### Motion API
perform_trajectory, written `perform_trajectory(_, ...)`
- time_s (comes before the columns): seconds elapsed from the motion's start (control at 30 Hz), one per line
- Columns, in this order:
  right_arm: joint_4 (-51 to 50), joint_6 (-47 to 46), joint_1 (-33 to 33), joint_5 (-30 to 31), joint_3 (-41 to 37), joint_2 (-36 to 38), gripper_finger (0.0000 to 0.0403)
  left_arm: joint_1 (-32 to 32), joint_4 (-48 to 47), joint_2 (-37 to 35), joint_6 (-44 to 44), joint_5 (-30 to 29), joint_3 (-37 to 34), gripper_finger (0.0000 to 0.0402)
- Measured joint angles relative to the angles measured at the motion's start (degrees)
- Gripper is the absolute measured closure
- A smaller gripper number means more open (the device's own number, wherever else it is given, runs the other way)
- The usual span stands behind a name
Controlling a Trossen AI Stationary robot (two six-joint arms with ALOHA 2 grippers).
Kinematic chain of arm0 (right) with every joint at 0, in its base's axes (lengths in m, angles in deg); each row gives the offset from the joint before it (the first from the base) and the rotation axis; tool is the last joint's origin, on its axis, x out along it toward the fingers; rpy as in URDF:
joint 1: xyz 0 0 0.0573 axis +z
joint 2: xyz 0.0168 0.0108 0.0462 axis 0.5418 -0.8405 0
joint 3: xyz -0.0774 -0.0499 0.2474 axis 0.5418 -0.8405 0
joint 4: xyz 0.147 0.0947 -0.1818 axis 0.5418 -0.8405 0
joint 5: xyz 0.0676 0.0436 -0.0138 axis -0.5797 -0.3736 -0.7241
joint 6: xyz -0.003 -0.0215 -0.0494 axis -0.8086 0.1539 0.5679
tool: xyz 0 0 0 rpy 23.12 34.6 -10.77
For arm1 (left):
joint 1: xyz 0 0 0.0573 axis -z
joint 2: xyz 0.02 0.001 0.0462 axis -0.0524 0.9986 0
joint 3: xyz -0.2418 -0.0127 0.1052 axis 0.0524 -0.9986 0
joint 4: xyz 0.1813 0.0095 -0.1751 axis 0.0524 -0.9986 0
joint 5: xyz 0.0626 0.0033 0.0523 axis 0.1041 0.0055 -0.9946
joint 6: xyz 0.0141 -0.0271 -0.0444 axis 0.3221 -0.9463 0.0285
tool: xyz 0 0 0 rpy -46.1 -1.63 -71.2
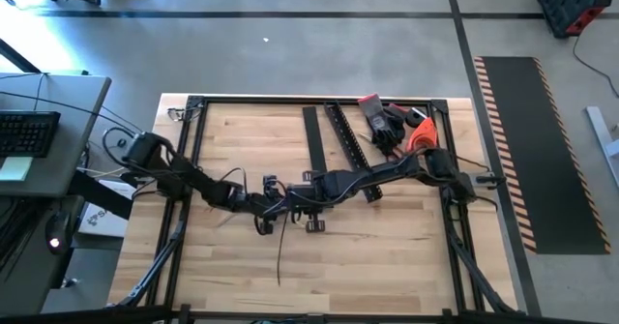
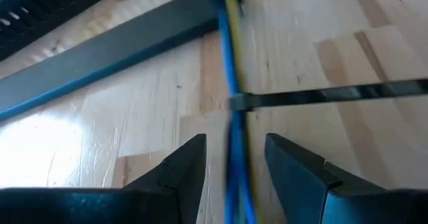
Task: Ziptie cables
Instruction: Put the zip-tied cables into the cable duct
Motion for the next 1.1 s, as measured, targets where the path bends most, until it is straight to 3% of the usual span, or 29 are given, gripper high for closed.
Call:
perform_trajectory(0.2,-0.7,-2.3,2.2,-2.0,0.0,0.0,0.0403,1.1,2.0,2.4,-0.1,-4.3,0.0,0.0279)
perform_trajectory(0.43,-1.1,-4.1,6.1,-0.7,0.0,0.0,0.0394,1.4,1.6,2.5,4.0,-2.6,0.0,0.0392)
perform_trajectory(0.7,-14.4,-14.4,8.5,0.7,-0.3,0.1,0.0300,3.0,0.6,0.9,4.8,-4.2,-0.2,0.0400)
perform_trajectory(0.9,-14.5,-17.0,11.4,3.2,-9.3,0.4,0.0220,4.9,-1.0,-1.4,7.3,-4.3,-0.3,0.0401)
perform_trajectory(1.1,-8.3,-21.4,11.3,5.6,-20.5,7.0,0.0209,6.6,-4.1,-4.1,9.4,-3.4,-0.4,0.0401)
